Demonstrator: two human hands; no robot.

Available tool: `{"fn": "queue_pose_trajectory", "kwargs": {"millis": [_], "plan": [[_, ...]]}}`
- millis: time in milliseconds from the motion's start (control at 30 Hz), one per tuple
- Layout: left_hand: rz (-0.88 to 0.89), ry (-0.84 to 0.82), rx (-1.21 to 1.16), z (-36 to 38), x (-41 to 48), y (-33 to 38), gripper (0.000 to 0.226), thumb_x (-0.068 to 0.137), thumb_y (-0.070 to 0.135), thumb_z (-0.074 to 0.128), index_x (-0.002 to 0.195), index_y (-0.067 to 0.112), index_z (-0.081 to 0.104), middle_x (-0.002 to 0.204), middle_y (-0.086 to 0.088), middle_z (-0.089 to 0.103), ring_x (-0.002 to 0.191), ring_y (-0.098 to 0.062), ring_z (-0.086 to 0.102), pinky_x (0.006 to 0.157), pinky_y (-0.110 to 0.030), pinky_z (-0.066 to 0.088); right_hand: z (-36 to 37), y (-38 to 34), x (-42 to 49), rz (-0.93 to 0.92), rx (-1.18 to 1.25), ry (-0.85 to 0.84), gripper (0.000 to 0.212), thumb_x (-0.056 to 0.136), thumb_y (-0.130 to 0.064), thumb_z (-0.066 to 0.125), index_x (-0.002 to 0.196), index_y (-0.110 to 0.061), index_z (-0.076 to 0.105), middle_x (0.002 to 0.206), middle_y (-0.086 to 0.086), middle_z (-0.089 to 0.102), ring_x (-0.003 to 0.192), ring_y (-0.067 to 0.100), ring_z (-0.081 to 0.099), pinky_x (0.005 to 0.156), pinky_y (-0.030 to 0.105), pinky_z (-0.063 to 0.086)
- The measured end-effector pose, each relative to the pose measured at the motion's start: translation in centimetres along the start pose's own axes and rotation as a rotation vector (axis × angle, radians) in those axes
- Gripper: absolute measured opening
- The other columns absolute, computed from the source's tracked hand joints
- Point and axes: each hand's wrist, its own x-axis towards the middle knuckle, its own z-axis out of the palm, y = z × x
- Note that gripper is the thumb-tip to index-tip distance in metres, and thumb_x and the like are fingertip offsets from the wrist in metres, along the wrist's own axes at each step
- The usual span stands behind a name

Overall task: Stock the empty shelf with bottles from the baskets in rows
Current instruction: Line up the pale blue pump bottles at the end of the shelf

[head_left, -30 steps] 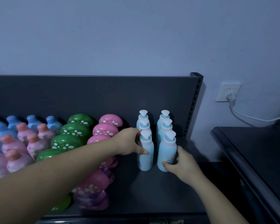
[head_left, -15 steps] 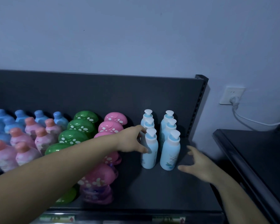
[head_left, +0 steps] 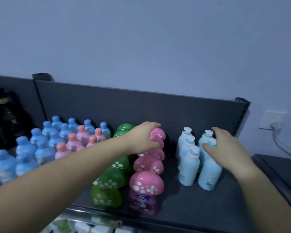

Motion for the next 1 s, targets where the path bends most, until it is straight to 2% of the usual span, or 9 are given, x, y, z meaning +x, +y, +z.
{"fn": "queue_pose_trajectory", "kwargs": {"millis": [133, 200, 267, 433, 533, 633, 733, 800, 1000], "plan": [[-0.061, 0.063, 0.163, -3.5, -3.6, -3.4, 0.079, 0.085, 0.033, 0.064, 0.153, 0.024, 0.024, 0.157, 0.003, 0.024, 0.14, -0.019, 0.035, 0.104, -0.031, 0.036, 0.4, -7.3, 0.2, -0.205, -0.077, 0.008, 0.076, 0.089, -0.047, 0.06, 0.151, -0.017, 0.028, 0.157, 0.002, 0.03, 0.14, 0.028, 0.034, 0.109, 0.044, 0.037], [-0.116, 0.082, 0.213, -5.2, -5.8, -5.6, 0.08, 0.085, 0.035, 0.064, 0.153, 0.026, 0.023, 0.158, 0.003, 0.023, 0.141, -0.019, 0.034, 0.108, -0.035, 0.036, 1.1, -11.3, 0.1, -0.311, -0.12, -0.012, 0.08, 0.089, -0.049, 0.059, 0.152, -0.016, 0.024, 0.16, 0.003, 0.026, 0.144, 0.026, 0.029, 0.113, 0.045, 0.033], [-0.177, 0.091, 0.229, -6.8, -8.4, -7.4, 0.08, 0.085, 0.035, 0.064, 0.153, 0.025, 0.023, 0.159, 0.002, 0.022, 0.142, -0.017, 0.032, 0.11, -0.033, 0.033, 2.0, -15.2, -0.5, -0.409, -0.145, -0.035, 0.081, 0.088, -0.049, 0.058, 0.153, -0.015, 0.023, 0.161, 0.003, 0.023, 0.146, 0.025, 0.025, 0.115, 0.046, 0.031], [-0.264, 0.166, 0.287, -10.1, -14.7, -11.3, 0.07, 0.087, 0.034, 0.06, 0.149, 0.02, 0.031, 0.153, 0.002, 0.033, 0.135, -0.019, 0.038, 0.099, -0.03, 0.035, 3.9, -23.2, -2.7, -0.543, -0.17, -0.054, 0.083, 0.088, -0.051, 0.057, 0.154, -0.016, 0.021, 0.162, 0.002, 0.02, 0.147, 0.024, 0.023, 0.116, 0.047, 0.028], [-0.338, 0.179, 0.327, -11.9, -19.2, -14.5, 0.073, 0.087, 0.036, 0.06, 0.151, 0.018, 0.029, 0.154, -0.001, 0.032, 0.136, -0.024, 0.039, 0.105, -0.036, 0.037, 5.2, -28.2, -4.4, -0.613, -0.163, -0.078, 0.079, 0.09, -0.047, 0.055, 0.154, -0.017, 0.02, 0.162, 0.0, 0.018, 0.147, 0.023, 0.021, 0.117, 0.046, 0.026], [-0.436, 0.161, 0.355, -13.6, -24.4, -18.0, 0.08, 0.086, 0.036, 0.063, 0.153, 0.016, 0.024, 0.158, -0.005, 0.024, 0.142, -0.023, 0.032, 0.111, -0.037, 0.033, 6.5, -33.4, -6.8, -0.682, -0.138, -0.11, 0.076, 0.09, -0.048, 0.054, 0.152, -0.018, 0.024, 0.159, -0.001, 0.024, 0.145, 0.023, 0.025, 0.115, 0.045, 0.028], [-0.53, 0.145, 0.33, -15.3, -29.2, -20.8, 0.084, 0.089, 0.04, 0.063, 0.155, 0.017, 0.017, 0.162, -0.004, 0.016, 0.145, -0.022, 0.026, 0.114, -0.036, 0.03, 8.0, -38.3, -9.2, -0.768, -0.107, -0.109, 0.062, 0.087, -0.046, 0.048, 0.141, -0.018, 0.037, 0.144, -0.002, 0.04, 0.134, 0.024, 0.038, 0.104, 0.044, 0.036], [-0.595, 0.113, 0.324, -16.3, -32.4, -22.3, 0.087, 0.09, 0.043, 0.063, 0.157, 0.02, 0.011, 0.163, -0.001, 0.011, 0.146, -0.022, 0.024, 0.114, -0.035, 0.03, 9.2, -41.4, -10.8, -0.829, -0.109, -0.13, 0.064, 0.087, -0.044, 0.052, 0.141, -0.015, 0.034, 0.144, -0.001, 0.04, 0.132, 0.024, 0.039, 0.103, 0.043, 0.037], [-0.777, 0.143, 0.33, -18.5, -42.4, -26.6, 0.087, 0.09, 0.041, 0.062, 0.157, 0.02, 0.01, 0.163, -0.002, 0.009, 0.146, -0.023, 0.024, 0.114, -0.037, 0.031, 13.2, -51.4, -16.5, -1.013, -0.102, -0.215, 0.084, 0.089, -0.052, 0.056, 0.154, -0.016, 0.016, 0.162, 0.001, 0.018, 0.147, 0.025, 0.02, 0.116, 0.048, 0.026]]}}
